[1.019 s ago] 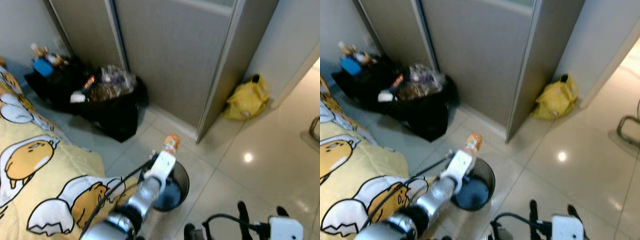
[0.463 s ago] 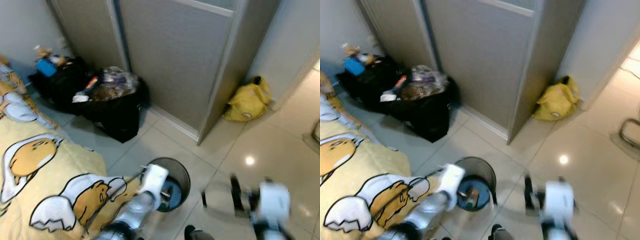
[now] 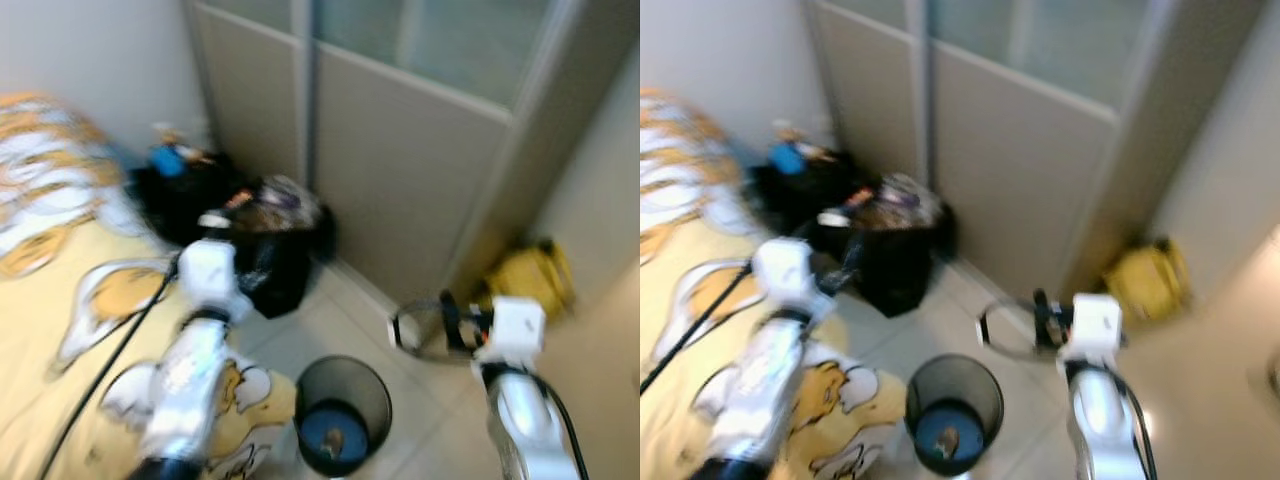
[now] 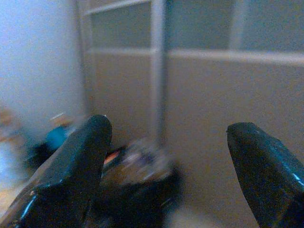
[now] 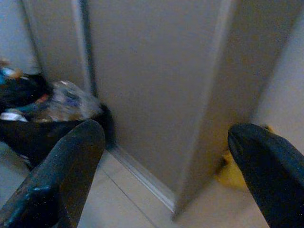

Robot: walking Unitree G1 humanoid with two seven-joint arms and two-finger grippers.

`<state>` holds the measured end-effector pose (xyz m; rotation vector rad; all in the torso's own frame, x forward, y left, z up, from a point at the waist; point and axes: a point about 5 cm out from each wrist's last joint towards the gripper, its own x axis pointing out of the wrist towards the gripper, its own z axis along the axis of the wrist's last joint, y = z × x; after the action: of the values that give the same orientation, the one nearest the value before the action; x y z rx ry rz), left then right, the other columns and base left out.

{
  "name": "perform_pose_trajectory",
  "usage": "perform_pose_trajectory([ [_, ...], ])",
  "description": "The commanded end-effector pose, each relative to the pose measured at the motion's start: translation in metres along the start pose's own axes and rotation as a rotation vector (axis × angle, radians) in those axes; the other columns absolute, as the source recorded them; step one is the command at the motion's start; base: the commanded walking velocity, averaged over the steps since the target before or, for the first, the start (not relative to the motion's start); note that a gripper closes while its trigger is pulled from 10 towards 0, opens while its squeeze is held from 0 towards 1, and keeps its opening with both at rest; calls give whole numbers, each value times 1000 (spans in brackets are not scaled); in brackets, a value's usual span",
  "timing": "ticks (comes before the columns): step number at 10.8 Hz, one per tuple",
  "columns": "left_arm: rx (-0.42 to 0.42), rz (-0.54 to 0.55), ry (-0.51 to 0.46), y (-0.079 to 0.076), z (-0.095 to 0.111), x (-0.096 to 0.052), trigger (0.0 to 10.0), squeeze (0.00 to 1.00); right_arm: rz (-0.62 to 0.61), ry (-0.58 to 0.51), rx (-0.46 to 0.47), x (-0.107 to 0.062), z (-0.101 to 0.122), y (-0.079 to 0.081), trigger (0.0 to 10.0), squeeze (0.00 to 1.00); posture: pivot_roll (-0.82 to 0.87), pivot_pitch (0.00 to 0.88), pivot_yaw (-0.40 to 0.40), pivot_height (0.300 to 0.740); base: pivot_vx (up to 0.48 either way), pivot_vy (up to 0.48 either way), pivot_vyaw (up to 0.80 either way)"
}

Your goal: Clean up the room

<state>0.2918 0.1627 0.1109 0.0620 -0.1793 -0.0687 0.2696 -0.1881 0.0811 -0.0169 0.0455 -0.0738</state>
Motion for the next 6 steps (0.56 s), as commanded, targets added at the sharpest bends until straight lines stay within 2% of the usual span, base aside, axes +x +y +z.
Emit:
perform_pose_trajectory([
  [1, -13, 16, 86, 1, -16, -5, 10000, 0, 20, 9, 17, 4, -4, 2, 10000, 0, 200, 0, -56, 740, 0, 0, 681],
  [2, -50, -2, 163, -5, -28, -10, 10000, 0, 38, 13, 26, 11, -6, 4, 10000, 0, 194, 0, -47, 740, 0, 0, 644],
  [3, -11, 19, 197, -7, -30, -9, 10000, 0, 44, 12, 27, 13, -7, 5, 10000, 0, 186, 0, -39, 740, 0, 0, 619],
  [4, -68, -23, 191, -20, -26, -2, 10000, 0, 54, 26, 39, 13, -11, 7, 10000, 0, 170, 0, -23, 740, 0, 0, 606],
  [5, -42, -55, 201, -31, -24, 1, 10000, 0, 80, 42, 41, 11, -16, 11, 10000, 0, 160, 0, -9, 740, 0, 476, 600],
  [6, -41, -46, 239, -33, -26, 4, 10000, 0, 95, 52, 74, 4, -25, 16, 10000, 0, 146, 0, 6, 740, 0, 442, 0],
])
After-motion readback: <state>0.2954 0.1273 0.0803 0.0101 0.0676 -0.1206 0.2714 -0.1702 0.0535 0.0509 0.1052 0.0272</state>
